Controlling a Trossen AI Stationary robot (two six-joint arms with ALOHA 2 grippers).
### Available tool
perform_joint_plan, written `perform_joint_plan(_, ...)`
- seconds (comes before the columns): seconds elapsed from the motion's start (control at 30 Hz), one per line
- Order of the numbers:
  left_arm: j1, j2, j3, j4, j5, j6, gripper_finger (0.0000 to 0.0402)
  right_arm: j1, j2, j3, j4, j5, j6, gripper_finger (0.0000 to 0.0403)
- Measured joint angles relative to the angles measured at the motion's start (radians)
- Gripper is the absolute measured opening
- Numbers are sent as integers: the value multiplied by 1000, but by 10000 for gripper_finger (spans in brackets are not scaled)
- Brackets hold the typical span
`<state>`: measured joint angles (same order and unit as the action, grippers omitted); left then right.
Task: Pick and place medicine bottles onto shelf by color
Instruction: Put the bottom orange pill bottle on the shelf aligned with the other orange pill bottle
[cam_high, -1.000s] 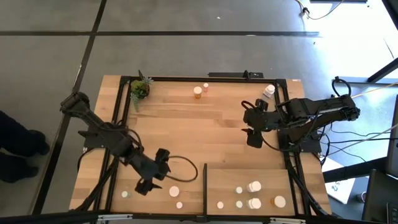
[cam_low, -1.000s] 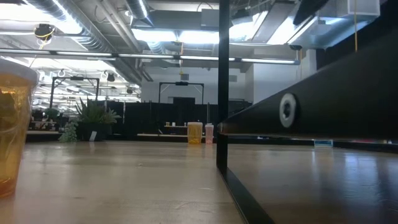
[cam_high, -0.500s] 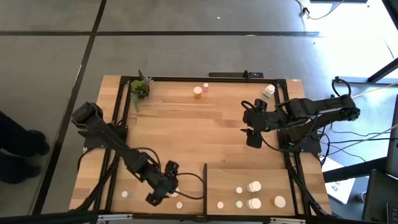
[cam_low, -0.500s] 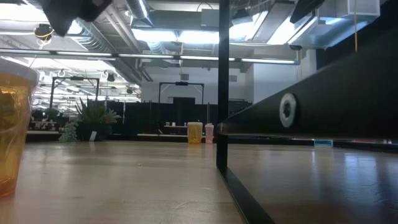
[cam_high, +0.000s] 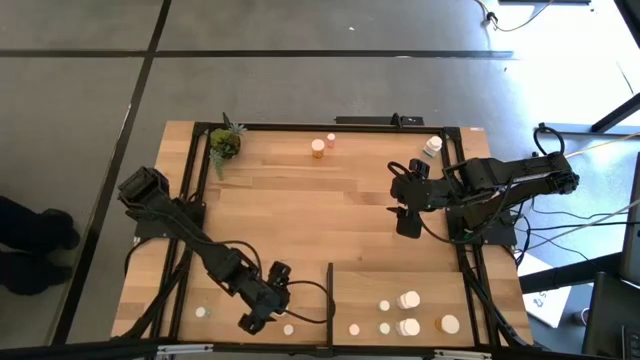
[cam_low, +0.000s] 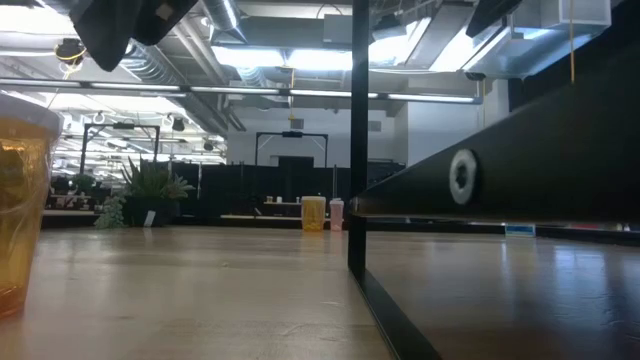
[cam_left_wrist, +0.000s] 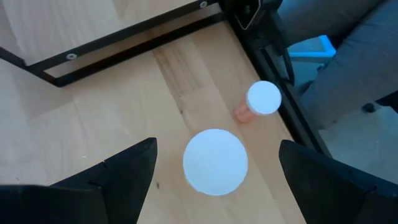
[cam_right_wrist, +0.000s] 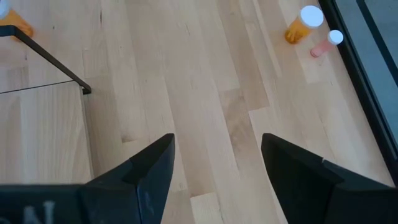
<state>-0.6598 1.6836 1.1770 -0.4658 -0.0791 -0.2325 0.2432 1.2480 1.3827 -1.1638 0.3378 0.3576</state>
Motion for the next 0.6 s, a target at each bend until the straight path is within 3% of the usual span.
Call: perform_joint_plan(0.6, -2, 72, 0, 6, -12, 0, 331, 0, 0, 0, 4, 1, -26, 242)
